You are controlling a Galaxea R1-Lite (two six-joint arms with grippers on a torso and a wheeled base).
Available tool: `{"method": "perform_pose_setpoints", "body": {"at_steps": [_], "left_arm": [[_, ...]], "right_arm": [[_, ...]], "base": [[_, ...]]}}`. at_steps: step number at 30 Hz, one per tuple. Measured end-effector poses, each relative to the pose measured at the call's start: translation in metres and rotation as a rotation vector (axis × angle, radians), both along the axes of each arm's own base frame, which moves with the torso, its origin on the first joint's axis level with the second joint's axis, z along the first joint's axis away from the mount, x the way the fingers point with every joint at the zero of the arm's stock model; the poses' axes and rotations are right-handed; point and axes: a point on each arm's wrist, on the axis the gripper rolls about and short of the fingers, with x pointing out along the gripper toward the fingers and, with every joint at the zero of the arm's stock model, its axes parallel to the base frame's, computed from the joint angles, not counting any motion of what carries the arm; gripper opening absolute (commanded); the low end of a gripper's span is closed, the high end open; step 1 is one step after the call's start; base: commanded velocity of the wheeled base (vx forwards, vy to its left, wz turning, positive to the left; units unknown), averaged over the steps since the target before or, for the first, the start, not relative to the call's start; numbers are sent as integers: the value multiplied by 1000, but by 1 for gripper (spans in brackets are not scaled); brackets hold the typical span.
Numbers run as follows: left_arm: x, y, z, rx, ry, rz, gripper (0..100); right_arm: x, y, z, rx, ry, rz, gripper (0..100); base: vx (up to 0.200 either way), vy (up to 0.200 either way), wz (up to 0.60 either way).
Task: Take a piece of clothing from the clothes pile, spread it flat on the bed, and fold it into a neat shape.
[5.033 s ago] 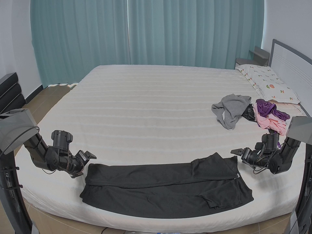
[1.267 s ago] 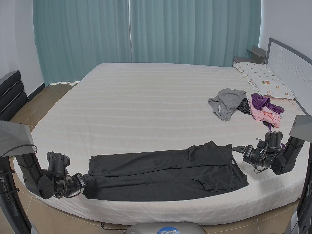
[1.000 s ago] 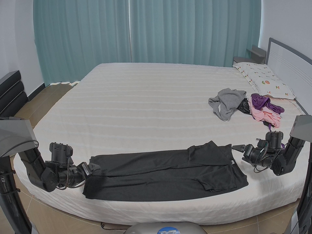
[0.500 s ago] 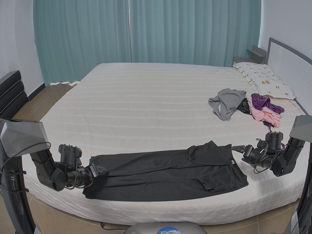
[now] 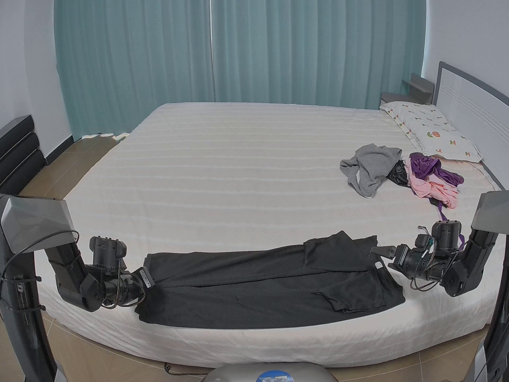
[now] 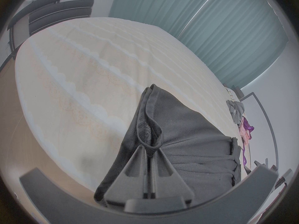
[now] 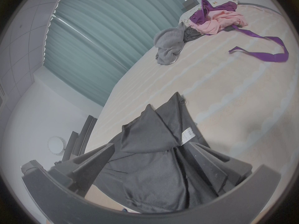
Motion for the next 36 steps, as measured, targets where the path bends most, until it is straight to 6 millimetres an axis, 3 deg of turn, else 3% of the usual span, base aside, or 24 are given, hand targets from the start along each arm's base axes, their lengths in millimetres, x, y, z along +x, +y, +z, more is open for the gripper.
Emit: {"method": "perform_pose_setpoints", "body": {"at_steps": [22, 23, 36], "left_arm": [[1, 1, -2, -4, 3, 6, 0], [1, 0, -2, -4, 4, 5, 0], [2, 0, -1, -6, 0, 5, 0]], "right_arm": [[1, 5, -20, -50, 18, 84, 100], [2, 4, -22, -51, 20, 84, 0], [5, 2, -40, -121, 22, 119, 0]], "base": [[0, 0, 0], [0, 0, 0], [0, 0, 0]]}}
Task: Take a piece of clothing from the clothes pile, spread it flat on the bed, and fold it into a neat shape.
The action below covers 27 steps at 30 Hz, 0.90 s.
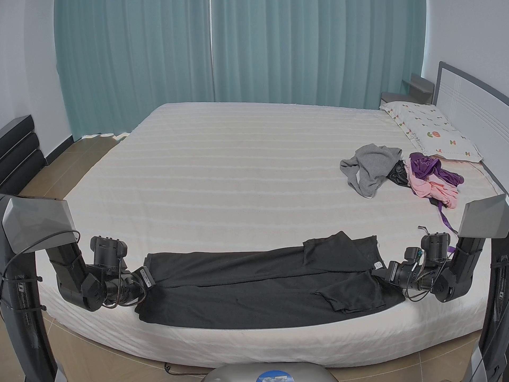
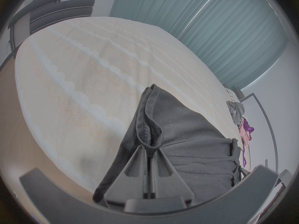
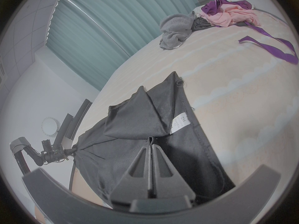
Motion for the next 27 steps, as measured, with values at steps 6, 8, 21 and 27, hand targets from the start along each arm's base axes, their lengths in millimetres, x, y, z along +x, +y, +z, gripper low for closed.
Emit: {"method": "perform_pose_setpoints", "body": {"at_steps": [6, 8, 21, 27], "left_arm": [[1, 0, 0, 0, -3, 2, 0], [1, 1, 0, 0, -3, 2, 0], [5, 0, 1, -19, -11, 23, 0], [7, 0, 1, -22, -14, 24, 0]], "right_arm": [[5, -7, 0, 3, -12, -26, 0], [7, -10, 0, 3, -20, -36, 0], [18, -16, 4, 11, -43, -110, 0], [24, -17, 3, -4, -53, -136, 0]], "base": [[0, 0, 0], [0, 0, 0], [0, 0, 0], [0, 0, 0]]}}
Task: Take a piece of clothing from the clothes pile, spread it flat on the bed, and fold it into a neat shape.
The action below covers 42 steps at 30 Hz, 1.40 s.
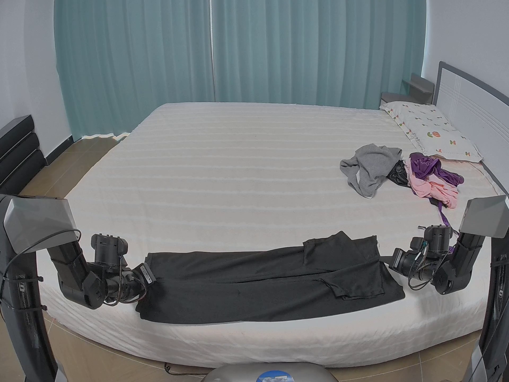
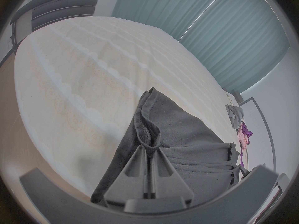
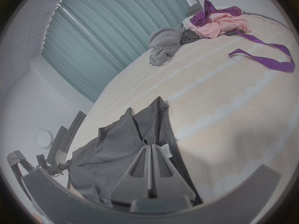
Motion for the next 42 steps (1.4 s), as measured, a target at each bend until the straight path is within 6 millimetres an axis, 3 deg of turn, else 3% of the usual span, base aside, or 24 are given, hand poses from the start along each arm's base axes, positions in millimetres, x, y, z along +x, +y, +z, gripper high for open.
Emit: {"method": "perform_pose_setpoints", "body": {"at_steps": [11, 23, 34, 35, 39, 40, 42], "left_arm": [[6, 0, 2, -27, -14, 39, 0], [2, 2, 22, -31, -65, 50, 0], [9, 1, 14, -28, -54, 49, 0], [9, 1, 12, -27, -50, 49, 0], [9, 1, 7, -26, -37, 50, 0], [9, 1, 6, -26, -33, 50, 100], [9, 1, 5, -25, -26, 49, 100]], "right_arm": [[1, 2, -4, 0, 6, 4, 0], [0, 1, 6, 42, -73, -28, 0], [1, 4, 0, 44, -54, -23, 0], [1, 5, -1, 43, -53, -22, 100], [2, 5, -4, 42, -46, -19, 100], [2, 6, -5, 41, -44, -18, 100], [2, 6, -6, 41, -41, -16, 100]], "base": [[0, 0, 0], [0, 0, 0], [0, 0, 0], [0, 0, 0], [0, 0, 0], [0, 0, 0], [0, 0, 0]]}}
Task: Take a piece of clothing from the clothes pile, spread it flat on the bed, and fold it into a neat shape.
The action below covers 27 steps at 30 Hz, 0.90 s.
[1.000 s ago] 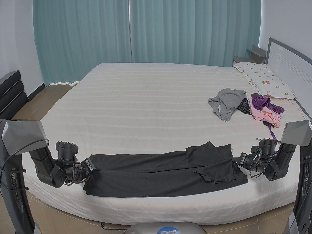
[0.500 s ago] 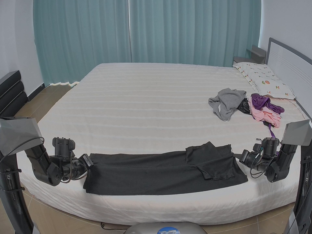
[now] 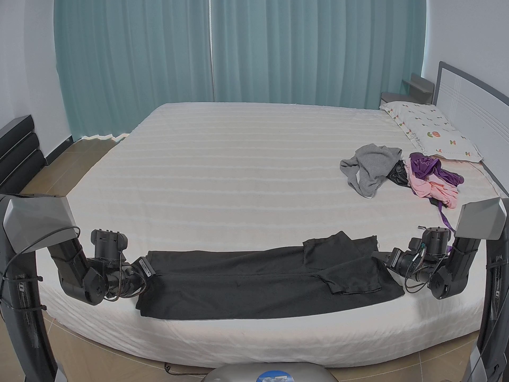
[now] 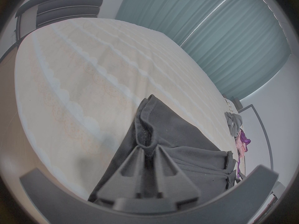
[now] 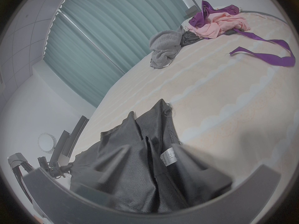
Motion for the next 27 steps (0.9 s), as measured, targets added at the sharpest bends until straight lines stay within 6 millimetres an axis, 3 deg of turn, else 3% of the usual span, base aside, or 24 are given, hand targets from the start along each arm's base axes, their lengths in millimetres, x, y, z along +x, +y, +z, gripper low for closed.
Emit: {"method": "perform_pose_setpoints", "body": {"at_steps": [14, 22, 27], "left_arm": [[8, 4, 10, -36, -37, 46, 100], [39, 7, 24, -38, -99, 58, 100], [63, 7, 25, -33, -96, 60, 100]], "right_arm": [[3, -4, 13, 53, -25, -44, 100], [12, 4, 24, 25, -35, -74, 100], [33, 5, 30, 26, 2, -84, 100]], "base": [[0, 0, 0], [0, 0, 0], [0, 0, 0]]}}
